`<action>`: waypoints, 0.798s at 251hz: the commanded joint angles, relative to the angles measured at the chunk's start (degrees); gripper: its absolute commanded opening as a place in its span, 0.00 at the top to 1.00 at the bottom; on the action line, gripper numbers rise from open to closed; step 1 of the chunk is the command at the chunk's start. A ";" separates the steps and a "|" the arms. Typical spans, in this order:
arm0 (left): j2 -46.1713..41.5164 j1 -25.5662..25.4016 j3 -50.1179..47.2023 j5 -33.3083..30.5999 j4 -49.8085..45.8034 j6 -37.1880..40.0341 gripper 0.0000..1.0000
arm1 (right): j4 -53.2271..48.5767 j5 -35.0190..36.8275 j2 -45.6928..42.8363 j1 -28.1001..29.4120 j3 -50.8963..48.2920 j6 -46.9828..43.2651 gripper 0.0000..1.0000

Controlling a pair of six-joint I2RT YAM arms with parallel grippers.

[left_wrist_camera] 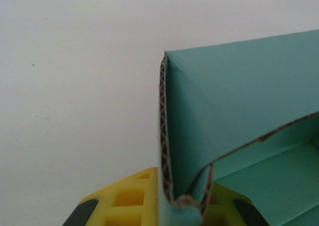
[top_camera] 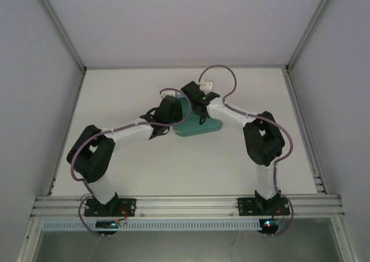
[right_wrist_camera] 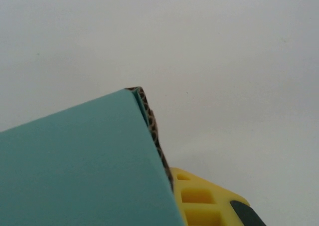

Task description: Assemble paper box

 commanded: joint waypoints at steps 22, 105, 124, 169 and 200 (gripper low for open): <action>-0.76 1.58 1.55 -2.92 -3.26 -5.36 1.00 | 11.44 17.74 1.27 -4.33 -6.16 0.64 1.00; -0.96 1.58 1.61 -3.04 -3.58 -4.55 1.00 | 33.28 -0.25 -6.30 -4.42 -17.78 -18.07 0.93; -0.93 1.63 1.60 -3.07 -3.76 -3.98 1.00 | 39.71 -6.61 -9.27 -3.88 -22.42 -23.13 0.83; -1.48 1.92 2.53 -1.66 -3.92 -2.31 1.00 | 46.77 -20.96 -15.78 -1.87 -30.47 -28.28 0.57; -1.53 2.19 3.01 -0.57 -4.12 -0.68 1.00 | 45.46 -29.20 -20.35 -1.51 -32.02 -27.55 0.43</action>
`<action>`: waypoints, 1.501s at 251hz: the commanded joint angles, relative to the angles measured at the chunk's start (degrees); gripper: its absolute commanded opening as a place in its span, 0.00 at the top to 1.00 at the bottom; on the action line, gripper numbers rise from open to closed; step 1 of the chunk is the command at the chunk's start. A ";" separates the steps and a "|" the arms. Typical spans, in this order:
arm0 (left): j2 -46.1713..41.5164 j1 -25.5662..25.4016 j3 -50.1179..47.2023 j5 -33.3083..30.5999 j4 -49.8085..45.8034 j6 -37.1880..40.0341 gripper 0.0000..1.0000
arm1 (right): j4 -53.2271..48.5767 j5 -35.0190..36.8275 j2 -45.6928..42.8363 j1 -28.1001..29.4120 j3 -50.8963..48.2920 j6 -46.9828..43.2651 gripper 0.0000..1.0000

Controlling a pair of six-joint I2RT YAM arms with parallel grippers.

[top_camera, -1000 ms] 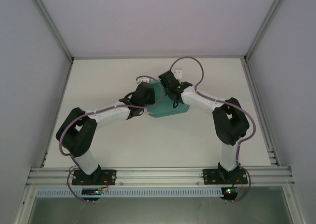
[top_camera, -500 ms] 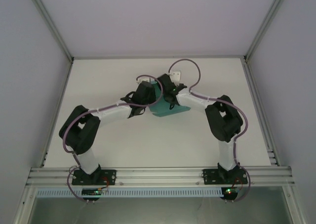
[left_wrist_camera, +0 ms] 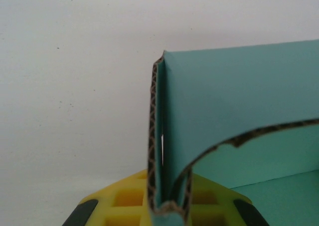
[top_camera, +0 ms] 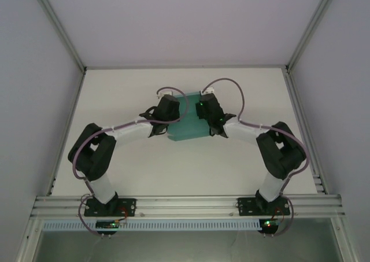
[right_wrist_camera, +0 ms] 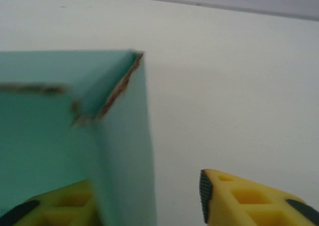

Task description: Assemble paper box

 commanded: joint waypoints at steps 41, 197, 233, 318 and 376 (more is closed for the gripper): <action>-3.24 3.13 2.74 5.86 -1.28 7.33 1.00 | 0.89 -14.27 -11.98 1.15 -3.05 -1.45 0.01; 6.22 -3.83 21.79 22.59 -49.88 72.99 1.00 | -32.53 -2.50 -43.81 -9.50 -15.88 15.34 0.01; 13.36 -5.56 28.15 15.96 -53.44 71.92 1.00 | -34.21 -3.91 -44.06 -10.86 -15.95 15.37 0.01; 27.66 -8.84 39.56 6.52 -58.69 71.99 0.94 | -37.26 -1.77 -43.58 -13.73 -17.28 17.15 0.01; 33.88 -9.03 45.51 3.27 -61.94 70.67 0.81 | -35.98 -4.34 -45.50 -15.66 -19.47 17.41 0.01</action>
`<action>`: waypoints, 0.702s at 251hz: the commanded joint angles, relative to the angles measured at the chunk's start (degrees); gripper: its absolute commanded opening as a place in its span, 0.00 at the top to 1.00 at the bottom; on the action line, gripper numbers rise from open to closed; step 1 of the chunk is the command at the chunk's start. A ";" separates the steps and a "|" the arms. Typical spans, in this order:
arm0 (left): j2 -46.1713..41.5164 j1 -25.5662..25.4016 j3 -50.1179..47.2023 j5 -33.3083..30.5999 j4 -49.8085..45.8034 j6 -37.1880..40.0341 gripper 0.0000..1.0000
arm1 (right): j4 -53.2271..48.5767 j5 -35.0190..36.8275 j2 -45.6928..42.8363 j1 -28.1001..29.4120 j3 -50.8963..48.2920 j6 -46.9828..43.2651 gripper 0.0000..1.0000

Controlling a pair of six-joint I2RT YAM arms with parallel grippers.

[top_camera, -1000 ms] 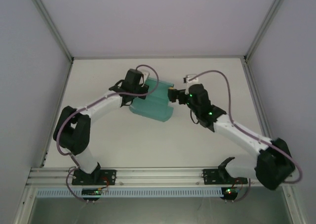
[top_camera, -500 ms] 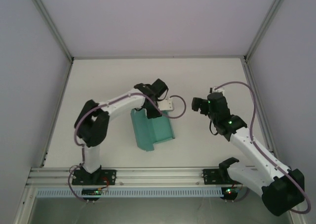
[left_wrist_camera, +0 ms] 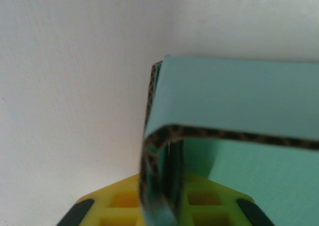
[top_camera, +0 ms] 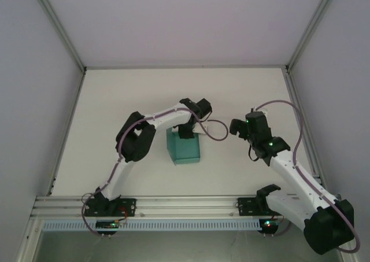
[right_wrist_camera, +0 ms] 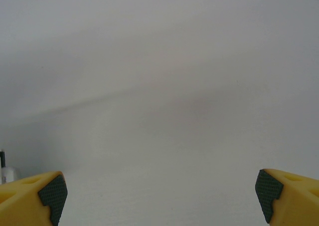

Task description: Assemble paper box

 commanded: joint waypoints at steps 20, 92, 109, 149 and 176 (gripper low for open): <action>2.54 0.24 3.20 -1.23 -3.89 -0.55 0.71 | -0.88 -2.11 -1.97 -1.55 -0.97 0.81 0.01; -4.74 0.22 1.80 4.48 -2.81 1.14 0.39 | 1.10 -8.43 -3.28 -2.06 -1.49 -4.27 0.01; -7.17 0.28 1.17 7.95 -1.98 1.64 0.00 | 2.23 -9.54 -3.89 -2.11 -1.70 -5.60 0.01; -14.84 0.86 -2.84 14.49 5.10 1.11 0.00 | 3.15 -9.78 -3.87 -2.07 -1.08 -7.99 0.01; -21.40 2.36 -6.73 15.31 13.75 -2.31 0.00 | 4.65 -11.73 -2.81 -2.03 -0.30 -10.57 0.01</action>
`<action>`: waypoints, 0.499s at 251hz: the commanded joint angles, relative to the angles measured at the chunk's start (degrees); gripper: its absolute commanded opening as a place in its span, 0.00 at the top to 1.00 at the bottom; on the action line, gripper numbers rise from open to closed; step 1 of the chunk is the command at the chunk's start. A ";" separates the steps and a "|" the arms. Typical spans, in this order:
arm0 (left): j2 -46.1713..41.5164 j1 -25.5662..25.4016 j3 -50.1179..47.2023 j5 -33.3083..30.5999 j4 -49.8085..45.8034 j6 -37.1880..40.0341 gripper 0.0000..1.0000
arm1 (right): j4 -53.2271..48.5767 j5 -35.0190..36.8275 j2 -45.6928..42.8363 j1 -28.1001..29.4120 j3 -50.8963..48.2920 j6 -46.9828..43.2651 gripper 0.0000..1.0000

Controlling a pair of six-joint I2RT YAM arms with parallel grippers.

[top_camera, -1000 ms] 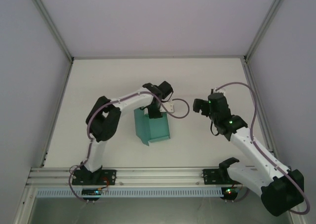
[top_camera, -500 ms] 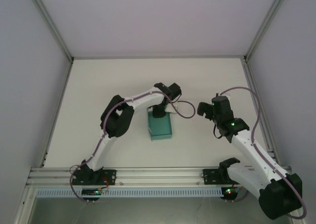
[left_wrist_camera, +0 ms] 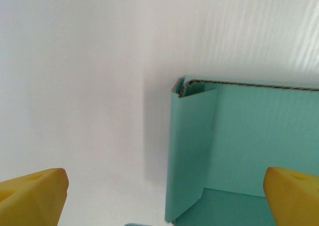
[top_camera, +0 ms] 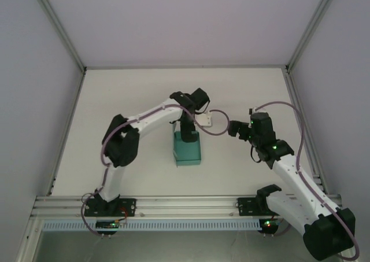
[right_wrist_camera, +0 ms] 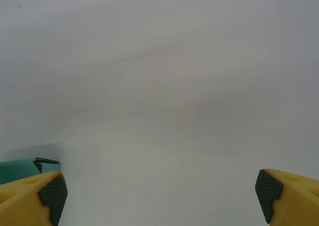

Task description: Assemble paper box

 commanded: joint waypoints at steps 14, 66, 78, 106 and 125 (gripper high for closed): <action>-11.71 3.37 -5.09 4.28 14.04 -6.61 0.01 | 4.34 -5.40 1.70 -0.10 1.06 -7.45 0.01; -26.70 11.82 -15.47 1.14 26.53 -27.99 0.00 | 4.46 -23.27 17.84 4.74 11.29 -26.27 0.07; -30.32 14.29 -19.12 0.08 27.79 -32.65 0.00 | 2.54 -25.80 23.50 6.10 15.39 -31.87 0.09; -38.28 20.01 -29.58 -2.84 30.18 -41.10 0.00 | -5.68 -31.82 36.96 8.21 26.93 -46.93 0.16; -42.68 24.26 -36.89 -2.97 31.13 -46.47 0.00 | -13.25 -33.36 44.54 10.28 34.86 -57.35 0.19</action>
